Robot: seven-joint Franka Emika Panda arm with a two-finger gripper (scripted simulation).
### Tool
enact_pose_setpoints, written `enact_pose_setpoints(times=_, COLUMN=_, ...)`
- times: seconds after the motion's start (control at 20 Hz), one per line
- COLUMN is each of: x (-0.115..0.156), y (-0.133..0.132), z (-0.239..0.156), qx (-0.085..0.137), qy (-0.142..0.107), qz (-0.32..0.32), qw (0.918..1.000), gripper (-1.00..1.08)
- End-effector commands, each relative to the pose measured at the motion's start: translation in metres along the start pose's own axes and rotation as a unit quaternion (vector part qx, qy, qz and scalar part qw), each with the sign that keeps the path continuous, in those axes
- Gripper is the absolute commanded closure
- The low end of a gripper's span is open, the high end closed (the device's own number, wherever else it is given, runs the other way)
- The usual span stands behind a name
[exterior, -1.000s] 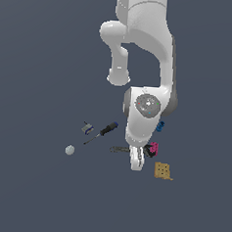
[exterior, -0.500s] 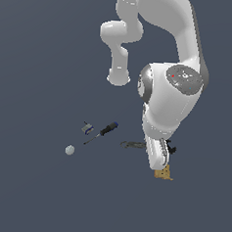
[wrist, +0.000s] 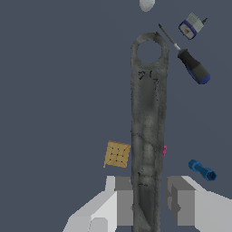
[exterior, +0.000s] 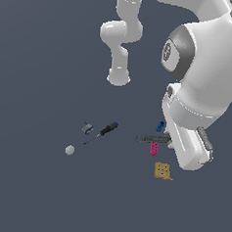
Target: Pick up a designated object from a clutter of objects.
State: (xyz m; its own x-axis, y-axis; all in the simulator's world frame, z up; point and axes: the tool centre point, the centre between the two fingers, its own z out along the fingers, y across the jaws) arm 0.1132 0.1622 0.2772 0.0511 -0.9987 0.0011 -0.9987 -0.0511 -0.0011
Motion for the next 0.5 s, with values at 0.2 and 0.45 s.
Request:
enact_pose_setpoints(times=0.2, x=-0.018, y=-0.013, z=-0.044, qx=-0.001, qy=0.0, qz=0.0, qw=1.0, gripper=1.08)
enact_pose_setpoints(times=0.45, x=-0.026, y=-0.02, z=-0.063, qx=-0.001, qy=0.0, qz=0.0, qw=1.0, gripper=1.08)
